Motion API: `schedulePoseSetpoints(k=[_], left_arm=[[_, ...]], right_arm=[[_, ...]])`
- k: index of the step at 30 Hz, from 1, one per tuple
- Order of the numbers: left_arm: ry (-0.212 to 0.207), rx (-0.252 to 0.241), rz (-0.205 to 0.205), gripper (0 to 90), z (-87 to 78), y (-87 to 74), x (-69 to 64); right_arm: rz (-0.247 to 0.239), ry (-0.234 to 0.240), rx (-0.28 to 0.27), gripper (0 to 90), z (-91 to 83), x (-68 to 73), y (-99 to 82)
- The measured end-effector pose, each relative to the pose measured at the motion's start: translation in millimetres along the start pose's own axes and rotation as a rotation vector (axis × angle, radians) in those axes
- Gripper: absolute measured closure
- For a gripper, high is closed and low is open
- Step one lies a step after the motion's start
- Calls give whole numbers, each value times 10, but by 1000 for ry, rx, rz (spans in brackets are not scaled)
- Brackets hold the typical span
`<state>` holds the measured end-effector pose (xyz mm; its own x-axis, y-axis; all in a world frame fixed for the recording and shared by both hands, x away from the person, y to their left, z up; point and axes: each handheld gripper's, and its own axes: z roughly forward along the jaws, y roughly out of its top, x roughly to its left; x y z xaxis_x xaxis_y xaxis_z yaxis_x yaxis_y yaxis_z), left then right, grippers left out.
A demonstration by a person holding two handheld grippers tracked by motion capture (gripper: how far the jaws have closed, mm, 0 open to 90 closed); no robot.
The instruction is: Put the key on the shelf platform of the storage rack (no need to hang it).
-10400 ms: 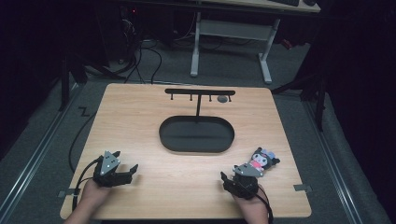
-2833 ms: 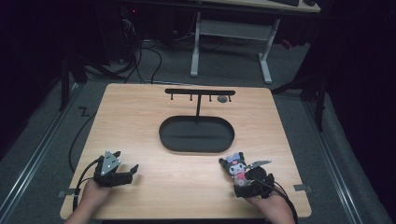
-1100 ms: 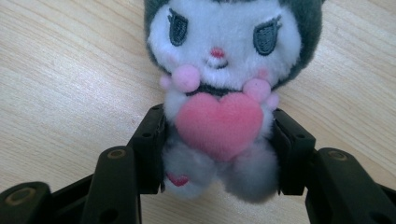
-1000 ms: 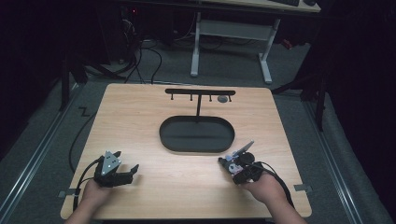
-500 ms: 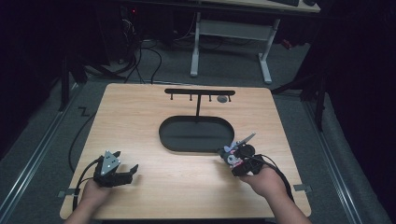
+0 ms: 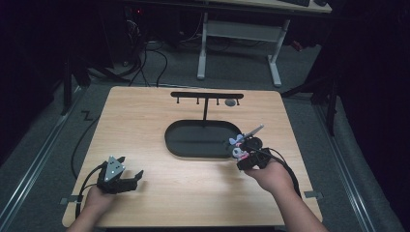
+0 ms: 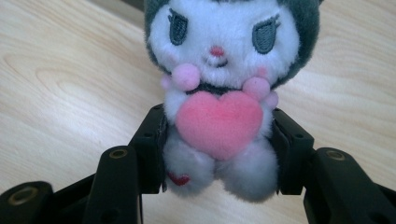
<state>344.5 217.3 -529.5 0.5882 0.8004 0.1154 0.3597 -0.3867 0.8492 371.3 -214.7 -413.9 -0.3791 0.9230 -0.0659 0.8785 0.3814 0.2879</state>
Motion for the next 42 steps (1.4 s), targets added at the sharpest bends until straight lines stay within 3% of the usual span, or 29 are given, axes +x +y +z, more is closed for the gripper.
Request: schedulePoseSetpoints(k=[23,42], left_arm=[[-4,-2,-2,154,-2,-1,5],[-9,-6,-6,154,-2,-1,8]], right_arm=[[-41,14,-4,483,153,171,552],[-36,16,-3,483,521,249,986]])
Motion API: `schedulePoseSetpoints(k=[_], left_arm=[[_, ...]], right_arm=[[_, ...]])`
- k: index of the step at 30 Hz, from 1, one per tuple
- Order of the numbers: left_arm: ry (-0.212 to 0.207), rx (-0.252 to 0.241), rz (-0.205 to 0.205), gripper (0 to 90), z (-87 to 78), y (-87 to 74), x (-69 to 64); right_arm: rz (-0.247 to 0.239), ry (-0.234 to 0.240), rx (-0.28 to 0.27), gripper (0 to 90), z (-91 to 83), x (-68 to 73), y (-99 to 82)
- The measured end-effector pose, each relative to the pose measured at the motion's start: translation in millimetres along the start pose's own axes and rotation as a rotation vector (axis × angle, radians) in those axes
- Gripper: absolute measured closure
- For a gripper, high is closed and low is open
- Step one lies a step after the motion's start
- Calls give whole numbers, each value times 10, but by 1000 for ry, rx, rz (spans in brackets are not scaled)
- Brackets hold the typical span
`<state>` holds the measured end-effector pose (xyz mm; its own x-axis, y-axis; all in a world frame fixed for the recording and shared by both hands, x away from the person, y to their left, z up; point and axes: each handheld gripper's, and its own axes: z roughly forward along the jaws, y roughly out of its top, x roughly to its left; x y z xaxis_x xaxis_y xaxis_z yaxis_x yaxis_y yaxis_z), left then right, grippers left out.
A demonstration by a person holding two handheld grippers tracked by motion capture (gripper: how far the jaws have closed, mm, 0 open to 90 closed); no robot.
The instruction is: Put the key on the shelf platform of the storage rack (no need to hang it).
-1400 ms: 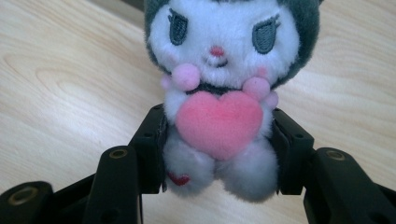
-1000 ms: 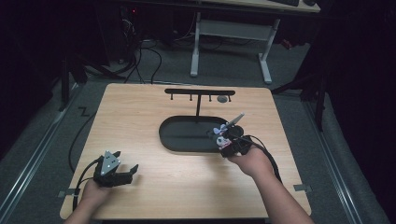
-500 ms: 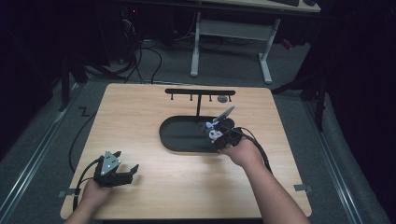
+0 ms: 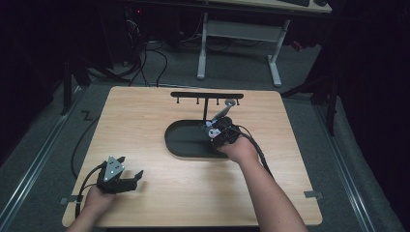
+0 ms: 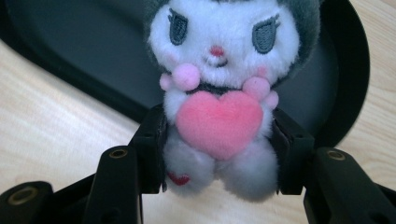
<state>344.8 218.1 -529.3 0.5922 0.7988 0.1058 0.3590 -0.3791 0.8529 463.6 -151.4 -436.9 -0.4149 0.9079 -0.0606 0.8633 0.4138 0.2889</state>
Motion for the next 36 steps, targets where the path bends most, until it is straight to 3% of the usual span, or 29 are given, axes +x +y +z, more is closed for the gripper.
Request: schedulePoseSetpoints(k=[8,20,27,33,36], left_arm=[[-2,0,-3,154,-2,-1,2],[0,-1,-1,154,-1,-2,-2],[0,-1,-1,154,0,-2,-1],[0,-1,-1,154,1,-1,0],[0,1,0,154,0,-1,0]], right_arm=[[30,-1,-1,483,214,-15,106],[45,22,61,465,437,11,9],[57,41,41,335,426,-38,5],[84,54,10,284,360,-51,17],[67,49,-2,268,344,-56,16]])
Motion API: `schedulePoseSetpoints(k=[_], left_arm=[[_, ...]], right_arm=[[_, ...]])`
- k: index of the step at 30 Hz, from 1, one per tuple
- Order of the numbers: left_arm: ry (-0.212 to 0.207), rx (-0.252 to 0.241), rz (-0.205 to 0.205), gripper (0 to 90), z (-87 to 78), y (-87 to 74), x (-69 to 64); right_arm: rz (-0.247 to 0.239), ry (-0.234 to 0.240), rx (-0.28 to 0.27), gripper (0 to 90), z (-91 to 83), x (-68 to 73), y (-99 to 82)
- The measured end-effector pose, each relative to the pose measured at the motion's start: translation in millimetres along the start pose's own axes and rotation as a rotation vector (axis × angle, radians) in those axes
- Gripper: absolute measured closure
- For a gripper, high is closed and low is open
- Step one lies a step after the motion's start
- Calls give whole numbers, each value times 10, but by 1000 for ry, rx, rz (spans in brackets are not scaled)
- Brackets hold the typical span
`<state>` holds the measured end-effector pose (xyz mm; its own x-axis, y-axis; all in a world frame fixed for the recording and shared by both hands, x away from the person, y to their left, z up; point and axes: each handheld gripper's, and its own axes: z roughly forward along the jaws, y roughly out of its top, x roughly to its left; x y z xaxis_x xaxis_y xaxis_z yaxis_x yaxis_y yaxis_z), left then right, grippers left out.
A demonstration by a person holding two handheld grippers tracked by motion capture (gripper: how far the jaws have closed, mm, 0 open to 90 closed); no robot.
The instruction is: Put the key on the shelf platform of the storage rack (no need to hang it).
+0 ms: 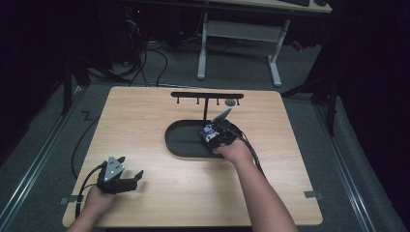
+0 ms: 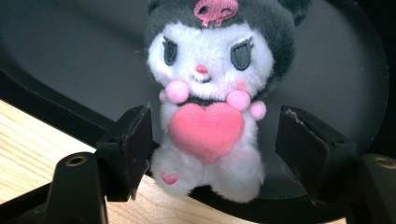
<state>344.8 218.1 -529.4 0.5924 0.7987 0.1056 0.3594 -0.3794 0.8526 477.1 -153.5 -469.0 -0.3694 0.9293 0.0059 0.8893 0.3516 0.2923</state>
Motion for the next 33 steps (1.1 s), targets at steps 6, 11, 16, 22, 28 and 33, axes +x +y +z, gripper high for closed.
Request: schedulePoseSetpoints(k=[6,11,16,22,28,33], left_arm=[[0,0,4,154,-6,-3,-2],[1,0,5,154,-8,-4,-4],[4,0,7,154,-8,-5,-8],[3,2,8,154,-4,-3,-8],[5,4,10,154,-4,-3,-12],[7,6,16,154,-2,-2,-17]], right_arm=[[-12,-13,-19,259,-79,18,-42],[-27,-22,-59,257,-215,11,-131],[-10,-19,-111,255,-325,-57,-290],[-16,-13,-174,255,-387,-141,-581],[-52,-6,-267,245,-367,-174,-955],[-76,-12,-343,226,-312,-150,-1315]])
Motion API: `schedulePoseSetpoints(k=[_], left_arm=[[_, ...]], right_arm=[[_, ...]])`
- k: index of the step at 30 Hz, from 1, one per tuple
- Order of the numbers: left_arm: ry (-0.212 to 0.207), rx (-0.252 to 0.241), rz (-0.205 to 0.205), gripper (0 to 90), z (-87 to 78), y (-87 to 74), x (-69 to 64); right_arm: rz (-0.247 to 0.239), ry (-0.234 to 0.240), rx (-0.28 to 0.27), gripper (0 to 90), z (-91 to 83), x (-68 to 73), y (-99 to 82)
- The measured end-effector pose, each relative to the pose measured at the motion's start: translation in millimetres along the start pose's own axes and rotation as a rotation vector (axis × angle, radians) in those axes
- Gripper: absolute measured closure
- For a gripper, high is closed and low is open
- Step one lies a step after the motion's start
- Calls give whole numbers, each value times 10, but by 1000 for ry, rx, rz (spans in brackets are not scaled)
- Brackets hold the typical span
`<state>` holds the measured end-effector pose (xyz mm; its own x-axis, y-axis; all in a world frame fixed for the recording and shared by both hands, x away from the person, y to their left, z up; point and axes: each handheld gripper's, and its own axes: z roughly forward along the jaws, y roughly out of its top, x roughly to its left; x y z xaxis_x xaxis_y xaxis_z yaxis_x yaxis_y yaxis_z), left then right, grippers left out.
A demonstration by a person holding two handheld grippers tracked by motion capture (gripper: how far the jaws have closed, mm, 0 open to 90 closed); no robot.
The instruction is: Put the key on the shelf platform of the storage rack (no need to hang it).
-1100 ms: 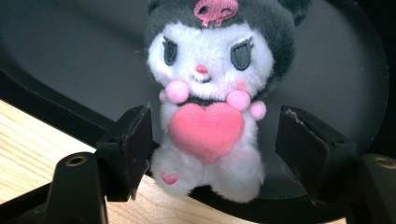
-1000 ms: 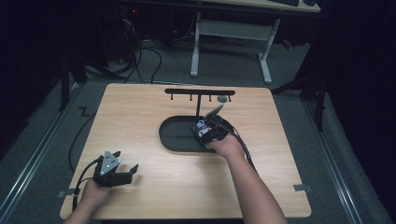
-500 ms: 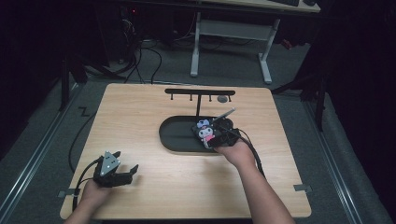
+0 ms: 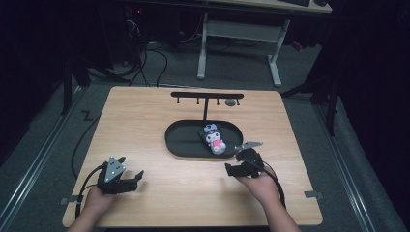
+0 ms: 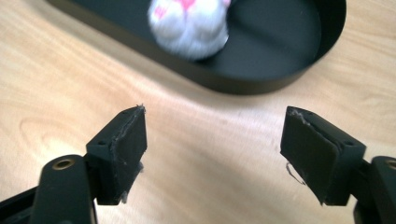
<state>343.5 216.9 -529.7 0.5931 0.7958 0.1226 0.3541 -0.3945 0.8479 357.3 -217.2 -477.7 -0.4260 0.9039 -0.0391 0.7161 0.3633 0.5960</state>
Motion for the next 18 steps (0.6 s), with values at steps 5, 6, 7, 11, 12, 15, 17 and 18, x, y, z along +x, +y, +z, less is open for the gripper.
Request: schedulePoseSetpoints(k=[5,6,7,11,12,15,17,18], left_arm=[[-1,2,1,154,3,2,0],[0,1,2,154,5,2,-2],[0,1,3,154,5,2,-4],[1,3,4,154,6,3,-5],[2,3,3,154,6,3,-6],[8,6,7,154,7,3,-11],[11,1,7,154,1,0,-13],[12,1,6,154,1,-1,-13]], right_arm=[[26,-5,-106,195,-42,22,-358],[33,-6,-124,195,-48,18,-424],[41,-9,-142,195,-53,15,-489],[62,-24,-228,181,-88,13,-761],[69,-26,-251,183,-96,12,-822],[103,15,-273,177,-157,-5,-916],[86,-23,-303,177,-200,-6,-920],[90,-25,-312,177,-209,-17,-917]])
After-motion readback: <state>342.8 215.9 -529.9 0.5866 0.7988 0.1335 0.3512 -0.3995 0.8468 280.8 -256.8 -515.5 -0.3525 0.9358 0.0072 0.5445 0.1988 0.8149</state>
